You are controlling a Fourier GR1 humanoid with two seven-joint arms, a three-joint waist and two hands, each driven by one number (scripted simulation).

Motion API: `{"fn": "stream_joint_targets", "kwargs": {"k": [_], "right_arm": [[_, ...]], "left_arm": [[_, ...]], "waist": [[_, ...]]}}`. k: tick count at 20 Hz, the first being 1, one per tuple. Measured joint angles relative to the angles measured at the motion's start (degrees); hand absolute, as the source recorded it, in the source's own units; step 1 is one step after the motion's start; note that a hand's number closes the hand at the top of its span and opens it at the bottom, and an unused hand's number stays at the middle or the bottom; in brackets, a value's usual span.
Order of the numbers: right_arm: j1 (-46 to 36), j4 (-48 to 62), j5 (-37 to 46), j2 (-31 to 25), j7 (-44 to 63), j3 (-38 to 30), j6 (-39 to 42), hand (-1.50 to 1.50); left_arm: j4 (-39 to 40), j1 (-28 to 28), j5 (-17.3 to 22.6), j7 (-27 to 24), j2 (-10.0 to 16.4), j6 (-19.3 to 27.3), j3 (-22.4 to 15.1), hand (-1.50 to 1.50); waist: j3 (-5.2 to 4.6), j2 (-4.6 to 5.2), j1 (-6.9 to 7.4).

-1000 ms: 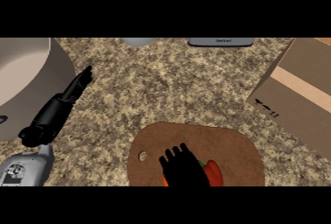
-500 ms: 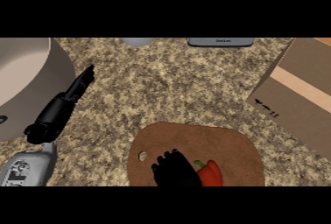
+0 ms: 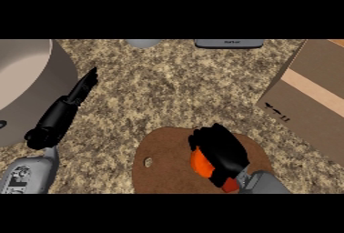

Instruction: Pick the squash from the cutting board and place it in the cardboard box

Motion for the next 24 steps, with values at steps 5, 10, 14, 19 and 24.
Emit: {"fn": "stream_joint_targets", "kwargs": {"k": [5,10,14,19,24], "right_arm": [[-0.70,-4.60,-1.46,-3.28,-4.64,-5.80,-2.26,1.50],[-0.20,-14.83,-2.78,-5.28,-3.31,-10.68,0.06,1.50],[-0.29,-20.20,-5.85,-4.01,1.76,-18.19,0.51,1.50],[-3.40,-21.86,-10.84,-2.69,8.47,-29.89,1.47,1.50],[-8.69,-16.32,-15.64,-5.31,10.02,-41.60,1.61,1.50]], "left_arm": [[-0.97,0.86,-0.52,0.26,-0.33,0.12,0.08,0.00],[0.23,0.98,-1.01,-0.72,-0.49,0.11,0.44,0.00],[-1.09,0.66,-0.62,0.88,-0.51,-0.01,0.74,0.00],[-1.25,-0.10,-0.78,1.48,-0.59,0.00,0.80,0.00],[-1.77,0.14,-0.47,1.86,-0.55,-0.64,0.97,0.00]], "waist": [[-0.01,-0.14,-0.13],[-0.04,-0.24,-0.43],[-0.03,-0.32,-0.62],[-0.04,-0.24,-0.52],[-0.02,-0.10,-0.05]]}}
